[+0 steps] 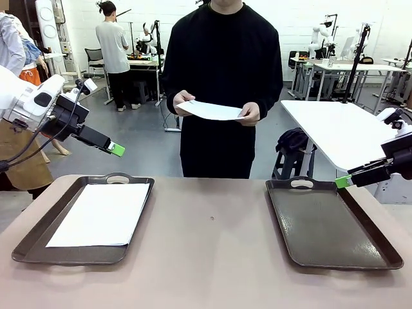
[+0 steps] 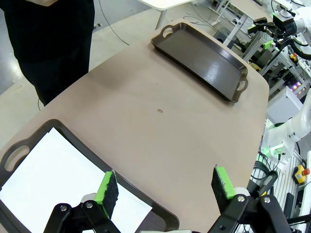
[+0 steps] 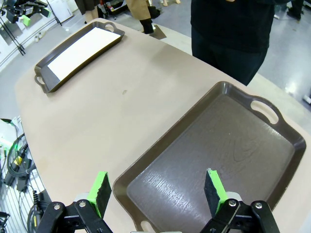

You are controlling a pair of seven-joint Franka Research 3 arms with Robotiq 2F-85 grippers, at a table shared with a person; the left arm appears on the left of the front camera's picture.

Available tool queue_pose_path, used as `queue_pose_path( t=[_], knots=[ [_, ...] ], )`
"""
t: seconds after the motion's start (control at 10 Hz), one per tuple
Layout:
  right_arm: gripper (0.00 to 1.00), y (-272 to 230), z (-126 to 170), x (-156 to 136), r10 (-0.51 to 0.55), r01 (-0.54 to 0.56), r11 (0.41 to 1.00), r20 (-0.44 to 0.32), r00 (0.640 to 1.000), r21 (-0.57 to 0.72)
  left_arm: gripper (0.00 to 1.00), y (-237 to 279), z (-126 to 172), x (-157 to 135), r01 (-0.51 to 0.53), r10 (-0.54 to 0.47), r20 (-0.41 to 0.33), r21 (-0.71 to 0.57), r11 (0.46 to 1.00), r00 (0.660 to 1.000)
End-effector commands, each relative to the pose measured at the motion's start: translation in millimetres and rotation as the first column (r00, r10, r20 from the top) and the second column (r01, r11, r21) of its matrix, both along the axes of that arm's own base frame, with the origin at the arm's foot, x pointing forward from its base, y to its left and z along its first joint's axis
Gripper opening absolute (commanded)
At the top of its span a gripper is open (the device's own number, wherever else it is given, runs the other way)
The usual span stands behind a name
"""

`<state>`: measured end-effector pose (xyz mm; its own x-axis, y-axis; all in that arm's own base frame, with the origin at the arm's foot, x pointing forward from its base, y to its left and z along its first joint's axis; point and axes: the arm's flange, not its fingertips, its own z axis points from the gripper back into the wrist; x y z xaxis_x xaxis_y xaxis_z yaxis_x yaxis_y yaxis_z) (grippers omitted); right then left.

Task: Sort the A4 documents.
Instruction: Receive the A4 Paper.

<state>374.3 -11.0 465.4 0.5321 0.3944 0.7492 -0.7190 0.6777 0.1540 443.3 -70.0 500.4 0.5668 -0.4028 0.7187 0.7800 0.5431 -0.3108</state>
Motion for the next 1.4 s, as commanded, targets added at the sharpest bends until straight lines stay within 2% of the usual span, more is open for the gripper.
queue_pose_path(
  t=[0.0, 1.3],
  knots=[
    [1.0, 0.7, -3.5, 4.9, 0.016, -0.016, 1.0, 0.016, 1.0, 0.025, 1.0, 0.7, -0.5, -0.1, 0.006, -0.006, 0.003, -0.007, 1.0, 1.0],
    [1.0, 0.7, -3.5, 4.9, 0.016, -0.016, 1.0, 0.016, 1.0, 0.025, 1.0, 0.7, -0.5, -0.1, 0.006, -0.006, 0.003, -0.007, 1.0, 1.0]
  ],
)
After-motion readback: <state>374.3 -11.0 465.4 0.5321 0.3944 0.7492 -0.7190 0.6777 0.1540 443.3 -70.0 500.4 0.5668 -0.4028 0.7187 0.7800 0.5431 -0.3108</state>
